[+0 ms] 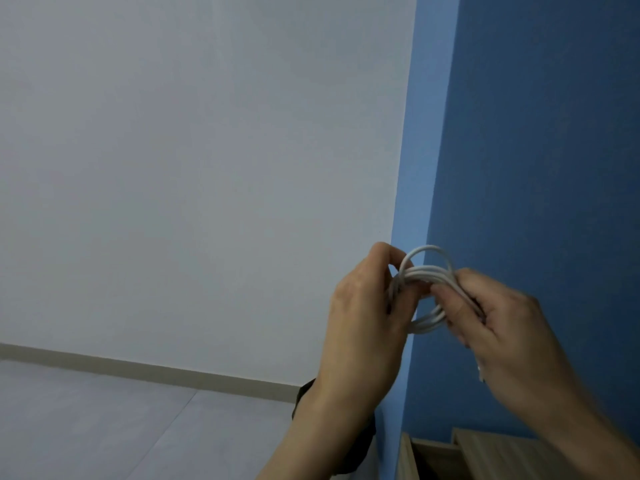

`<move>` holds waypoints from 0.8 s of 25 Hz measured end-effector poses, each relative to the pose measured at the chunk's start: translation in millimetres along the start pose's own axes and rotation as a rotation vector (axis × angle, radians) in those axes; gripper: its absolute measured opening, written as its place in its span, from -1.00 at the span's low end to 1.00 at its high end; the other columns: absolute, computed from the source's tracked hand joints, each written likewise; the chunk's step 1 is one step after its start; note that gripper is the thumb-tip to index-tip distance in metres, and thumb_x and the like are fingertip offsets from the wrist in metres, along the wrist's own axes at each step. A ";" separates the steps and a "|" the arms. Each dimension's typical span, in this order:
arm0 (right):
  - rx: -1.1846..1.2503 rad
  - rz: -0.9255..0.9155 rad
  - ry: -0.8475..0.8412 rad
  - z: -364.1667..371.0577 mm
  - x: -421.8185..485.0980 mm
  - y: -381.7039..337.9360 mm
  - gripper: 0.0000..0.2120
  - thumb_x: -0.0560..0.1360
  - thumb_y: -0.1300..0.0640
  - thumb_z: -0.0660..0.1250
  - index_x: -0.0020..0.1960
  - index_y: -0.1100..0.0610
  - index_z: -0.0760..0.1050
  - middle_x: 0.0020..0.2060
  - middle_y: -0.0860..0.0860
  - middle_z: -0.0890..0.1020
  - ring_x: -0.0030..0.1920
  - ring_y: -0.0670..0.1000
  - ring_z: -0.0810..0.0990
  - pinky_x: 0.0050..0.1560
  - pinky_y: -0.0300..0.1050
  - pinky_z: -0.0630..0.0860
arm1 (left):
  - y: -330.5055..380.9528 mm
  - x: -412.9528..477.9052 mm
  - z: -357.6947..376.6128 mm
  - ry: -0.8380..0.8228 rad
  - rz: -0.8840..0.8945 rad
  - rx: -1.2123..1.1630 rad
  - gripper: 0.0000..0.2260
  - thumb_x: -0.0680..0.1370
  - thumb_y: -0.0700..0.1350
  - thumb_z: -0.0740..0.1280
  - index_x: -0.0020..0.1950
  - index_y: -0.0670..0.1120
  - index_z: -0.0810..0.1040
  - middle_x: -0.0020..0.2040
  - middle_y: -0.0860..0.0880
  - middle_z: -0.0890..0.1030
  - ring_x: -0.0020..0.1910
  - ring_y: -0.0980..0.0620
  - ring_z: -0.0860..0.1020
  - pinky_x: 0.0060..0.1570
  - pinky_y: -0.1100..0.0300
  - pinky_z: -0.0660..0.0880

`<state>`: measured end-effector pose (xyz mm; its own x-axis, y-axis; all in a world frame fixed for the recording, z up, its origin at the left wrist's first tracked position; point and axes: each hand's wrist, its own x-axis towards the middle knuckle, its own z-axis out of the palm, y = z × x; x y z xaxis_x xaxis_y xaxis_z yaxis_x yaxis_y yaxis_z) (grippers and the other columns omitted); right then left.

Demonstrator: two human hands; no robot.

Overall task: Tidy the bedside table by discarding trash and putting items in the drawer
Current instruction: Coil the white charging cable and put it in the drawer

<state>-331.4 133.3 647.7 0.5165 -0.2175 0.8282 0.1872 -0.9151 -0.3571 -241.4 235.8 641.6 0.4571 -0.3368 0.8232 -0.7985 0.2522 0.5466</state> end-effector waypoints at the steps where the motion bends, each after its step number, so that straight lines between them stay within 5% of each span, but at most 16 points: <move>1: 0.005 0.000 0.008 0.6 -0.3 0.2 -0.75 0.43 -0.20 0.08 -0.36 -0.16 0.38 -0.32 0.02 0.48 -0.46 -0.05 0.39 -0.50 -0.32 0.27 | -0.9 1.0 0.2 0.018 0.011 0.036 -0.86 0.52 -0.09 0.35 -0.17 0.04 0.41 -0.42 0.01 0.48 -0.40 0.03 0.49 -0.35 -0.01 0.52; 5: -0.021 0.014 -0.095 -4.4 7.1 5.6 -0.58 0.37 -0.28 0.11 -0.35 0.06 0.42 -0.42 0.01 0.46 -0.49 -0.08 0.37 -0.51 -0.31 0.25 | -3.1 0.7 4.8 0.036 -0.044 0.064 -0.88 0.50 -0.06 0.34 -0.18 0.03 0.41 -0.40 -0.03 0.53 -0.38 -0.03 0.51 -0.32 -0.05 0.52; 8: -0.024 0.048 -0.236 -8.6 13.4 9.0 -0.30 0.26 -0.48 0.10 -0.30 0.21 0.43 -0.50 0.03 0.35 -0.50 -0.08 0.30 -0.49 -0.12 0.26 | -4.3 0.2 7.3 0.001 -0.204 -0.091 -0.89 0.49 -0.14 0.35 -0.18 -0.09 0.44 -0.39 -0.01 0.51 -0.41 -0.03 0.47 -0.42 0.04 0.47; 11: 0.080 0.106 -0.278 -8.4 14.5 14.0 -0.43 0.34 -0.32 0.15 -0.28 0.23 0.43 -0.50 0.06 0.34 -0.49 -0.06 0.31 -0.45 -0.04 0.31 | -4.1 5.4 3.3 -0.116 -0.412 -0.432 -0.91 0.50 -0.28 0.33 -0.14 -0.18 0.43 -0.43 -0.06 0.47 -0.54 0.04 0.42 -0.61 0.26 0.34; 14: 0.260 0.172 -0.358 -4.8 12.6 17.7 -0.41 0.37 -0.32 0.17 -0.21 0.26 0.48 -0.40 0.27 0.48 -0.34 0.26 0.54 -0.23 0.21 0.51 | -1.7 4.4 -1.5 -0.218 -0.470 -0.625 -0.96 0.55 -0.24 0.28 -0.06 -0.19 0.42 -0.44 -0.07 0.45 -0.54 0.04 0.41 -0.61 0.28 0.36; 15: 0.304 0.196 -0.362 -3.9 12.7 18.2 -0.40 0.36 -0.35 0.19 -0.22 0.24 0.49 -0.39 0.28 0.49 -0.32 0.25 0.56 -0.21 0.18 0.53 | -1.4 3.7 -2.2 -0.227 -0.459 -0.636 -0.95 0.56 -0.22 0.27 -0.05 -0.20 0.42 -0.43 -0.08 0.46 -0.54 0.04 0.41 -0.60 0.27 0.37; 18: 0.408 0.255 -0.370 -4.1 11.6 11.5 -0.63 0.38 -0.22 0.24 -0.35 0.06 0.55 -0.57 0.03 0.46 -0.50 -0.16 0.44 -0.43 -0.34 0.40 | -3.2 3.0 -2.2 -0.150 -0.374 -0.503 -0.87 0.55 -0.19 0.29 -0.07 -0.27 0.46 -0.41 -0.06 0.49 -0.54 0.08 0.42 -0.59 0.28 0.35; 20: 0.448 0.271 -0.420 -5.6 10.6 7.7 -0.76 0.35 -0.14 0.34 -0.32 0.01 0.60 -0.61 -0.03 0.46 -0.60 -0.19 0.38 -0.54 -0.45 0.29 | -2.8 2.9 0.9 -0.076 -0.286 -0.403 -0.90 0.52 -0.18 0.35 -0.17 -0.17 0.49 -0.37 -0.07 0.52 -0.52 0.13 0.44 -0.56 0.36 0.35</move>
<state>-329.2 122.1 656.2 0.8584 -0.1861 0.4780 0.2872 -0.5976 -0.7485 -238.3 233.3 642.4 0.5942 -0.5049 0.6261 -0.4231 0.4658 0.7772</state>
